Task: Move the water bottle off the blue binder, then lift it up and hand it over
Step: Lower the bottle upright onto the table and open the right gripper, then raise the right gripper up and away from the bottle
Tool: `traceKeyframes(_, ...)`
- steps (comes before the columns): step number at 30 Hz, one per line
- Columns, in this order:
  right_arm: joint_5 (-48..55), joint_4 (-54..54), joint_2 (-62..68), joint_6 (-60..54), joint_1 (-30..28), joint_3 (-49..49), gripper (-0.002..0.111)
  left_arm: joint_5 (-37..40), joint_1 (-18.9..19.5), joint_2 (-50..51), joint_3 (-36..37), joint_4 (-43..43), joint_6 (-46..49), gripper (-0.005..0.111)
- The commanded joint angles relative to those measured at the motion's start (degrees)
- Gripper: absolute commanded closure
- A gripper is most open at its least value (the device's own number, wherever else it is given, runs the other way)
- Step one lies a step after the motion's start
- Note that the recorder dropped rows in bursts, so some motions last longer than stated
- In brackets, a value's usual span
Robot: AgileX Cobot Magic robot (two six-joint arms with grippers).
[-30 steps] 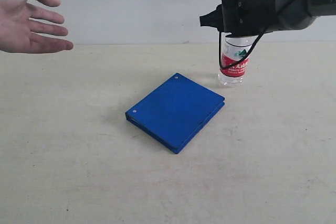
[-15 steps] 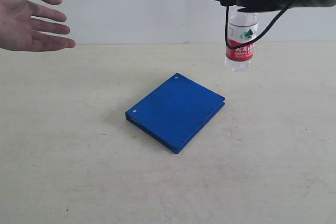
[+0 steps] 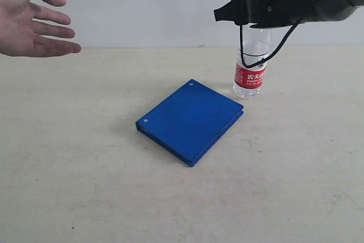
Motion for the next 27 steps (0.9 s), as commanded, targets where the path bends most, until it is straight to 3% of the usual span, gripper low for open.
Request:
traceKeyframes(1,-1.12,-0.25,-0.09,-7.70,-0.26,-0.23,0.040,-0.88,-0.53,-0.16,0.01,-0.47,-0.54,0.102)
traceKeyframes(3,1.55,-0.25,-0.21,-9.69,-0.04,-0.23,0.036,-0.88,-0.53,-0.16,0.01,-0.47,-0.54,0.102)
traceKeyframes(10,6.51,-1.13,-2.87,-9.60,0.52,-0.23,0.037,-0.88,-0.53,-0.16,0.01,-0.47,-0.54,0.102)
traceKeyframes(17,-2.31,0.57,-12.59,-6.16,0.52,-0.23,0.039,-0.88,-0.53,-0.16,0.01,-0.47,-0.54,0.102)
traceKeyframes(21,-5.96,9.38,-18.98,-10.12,0.52,-0.23,0.039,-0.88,-0.53,-0.16,0.01,-0.47,-0.54,0.102)
traceKeyframes(24,-5.82,17.76,-22.83,-20.15,0.52,-0.23,0.048,-0.88,-0.53,-0.16,0.01,-0.47,-0.54,0.102)
traceKeyframes(27,-3.93,25.93,-26.63,-28.45,0.52,-0.23,0.077,-0.88,-0.53,-0.16,0.01,-0.47,-0.54,0.102)
